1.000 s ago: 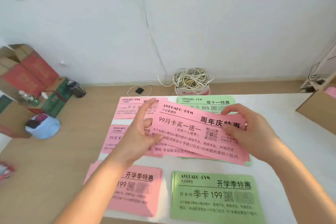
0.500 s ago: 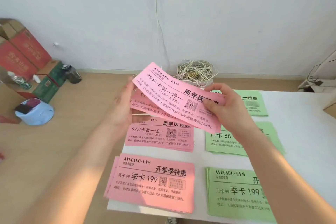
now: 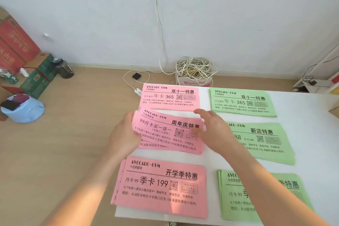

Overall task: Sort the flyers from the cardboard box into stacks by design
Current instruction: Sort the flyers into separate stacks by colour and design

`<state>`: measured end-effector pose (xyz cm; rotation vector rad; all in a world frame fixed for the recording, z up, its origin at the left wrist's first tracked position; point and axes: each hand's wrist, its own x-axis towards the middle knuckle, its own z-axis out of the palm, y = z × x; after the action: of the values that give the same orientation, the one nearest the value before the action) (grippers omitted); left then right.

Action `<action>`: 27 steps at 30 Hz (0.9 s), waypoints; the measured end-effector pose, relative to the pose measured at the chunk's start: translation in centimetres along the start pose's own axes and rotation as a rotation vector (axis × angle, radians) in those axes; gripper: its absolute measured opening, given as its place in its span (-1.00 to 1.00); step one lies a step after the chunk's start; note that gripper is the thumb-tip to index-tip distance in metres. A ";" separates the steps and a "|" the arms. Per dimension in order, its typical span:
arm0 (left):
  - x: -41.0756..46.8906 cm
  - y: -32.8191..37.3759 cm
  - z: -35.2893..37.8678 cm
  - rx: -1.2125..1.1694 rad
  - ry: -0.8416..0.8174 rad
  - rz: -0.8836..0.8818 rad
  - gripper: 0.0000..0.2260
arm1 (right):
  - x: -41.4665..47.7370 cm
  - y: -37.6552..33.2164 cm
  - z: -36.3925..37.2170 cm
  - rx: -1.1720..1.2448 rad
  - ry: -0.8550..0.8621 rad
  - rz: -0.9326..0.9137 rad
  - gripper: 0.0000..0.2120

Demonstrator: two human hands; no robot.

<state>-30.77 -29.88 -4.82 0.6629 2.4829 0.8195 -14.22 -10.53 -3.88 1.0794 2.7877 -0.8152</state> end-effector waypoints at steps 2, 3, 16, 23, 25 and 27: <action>-0.3 -0.3 -0.1 0.174 0.051 0.105 -0.37 | -0.3 0.0 0.0 -0.120 -0.042 -0.059 -0.21; -0.4 -0.3 -0.3 0.237 0.053 0.164 -0.29 | -0.4 -0.1 0.0 -0.157 -0.096 -0.091 -0.12; 1.3 0.4 0.2 0.531 -0.320 0.452 -0.37 | 0.3 -0.5 0.8 -0.367 -0.253 -0.259 -0.17; -3.5 -1.3 -1.3 0.296 -0.073 0.391 -0.55 | -3.0 -1.3 -0.2 -0.257 -0.198 -0.334 -0.26; -5.5 -1.3 -1.1 0.292 -0.132 0.434 -0.59 | -4.6 -2.1 0.0 -0.305 -0.242 -0.427 -0.28; -6.9 -1.1 -0.4 0.378 -0.262 0.452 -0.56 | -5.8 -2.6 0.8 -0.363 -0.298 -0.476 -0.25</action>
<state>-25.92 -34.67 -3.42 1.4037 2.2894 0.3669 -11.63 -16.12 -2.08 0.2202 2.7963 -0.4144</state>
